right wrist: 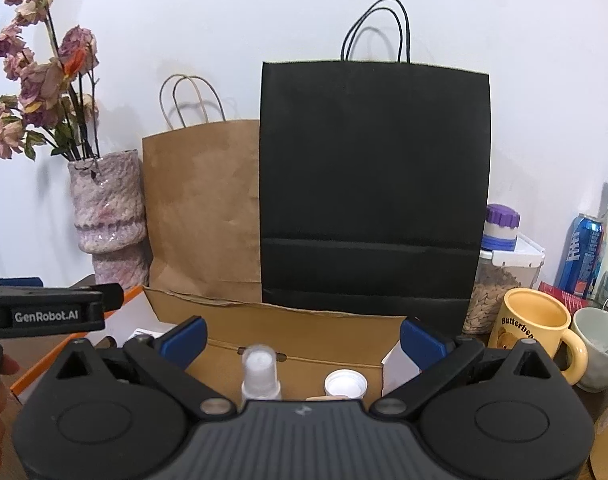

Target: Organize rigid objects

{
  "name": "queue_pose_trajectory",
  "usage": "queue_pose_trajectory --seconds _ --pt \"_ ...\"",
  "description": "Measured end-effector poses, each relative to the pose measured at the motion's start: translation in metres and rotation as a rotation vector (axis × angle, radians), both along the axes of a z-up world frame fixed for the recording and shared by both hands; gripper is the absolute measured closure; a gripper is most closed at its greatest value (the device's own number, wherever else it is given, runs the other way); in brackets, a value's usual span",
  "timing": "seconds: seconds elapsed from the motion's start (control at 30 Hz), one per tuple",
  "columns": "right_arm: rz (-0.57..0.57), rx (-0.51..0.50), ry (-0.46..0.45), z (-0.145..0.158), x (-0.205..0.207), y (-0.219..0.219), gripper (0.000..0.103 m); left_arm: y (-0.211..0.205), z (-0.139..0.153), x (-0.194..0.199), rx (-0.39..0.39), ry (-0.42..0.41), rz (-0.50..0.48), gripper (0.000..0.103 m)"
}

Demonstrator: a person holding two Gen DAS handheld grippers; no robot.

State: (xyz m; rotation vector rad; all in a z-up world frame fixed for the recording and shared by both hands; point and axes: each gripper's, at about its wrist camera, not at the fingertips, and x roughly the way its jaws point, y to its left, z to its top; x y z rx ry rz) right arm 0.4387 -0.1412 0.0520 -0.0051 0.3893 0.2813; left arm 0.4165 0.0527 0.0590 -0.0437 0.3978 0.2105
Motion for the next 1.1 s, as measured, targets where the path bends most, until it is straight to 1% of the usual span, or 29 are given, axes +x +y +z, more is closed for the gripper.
queue_pose_trajectory --seconds 0.13,0.53,0.73,1.1 --pt "-0.001 0.005 -0.019 0.005 -0.011 -0.004 0.0 -0.004 0.004 -0.011 0.011 -0.015 -0.005 0.0" --pt "-0.024 0.012 -0.033 0.011 -0.049 -0.023 0.0 -0.001 0.015 -0.054 -0.012 -0.034 0.001 0.0" --pt "-0.022 0.023 -0.043 0.016 -0.077 -0.031 0.0 -0.005 0.021 -0.083 -0.011 -0.046 -0.011 0.0" --pt "-0.011 0.031 -0.044 0.023 -0.131 -0.041 0.0 -0.015 0.025 -0.135 0.002 -0.036 -0.047 0.0"
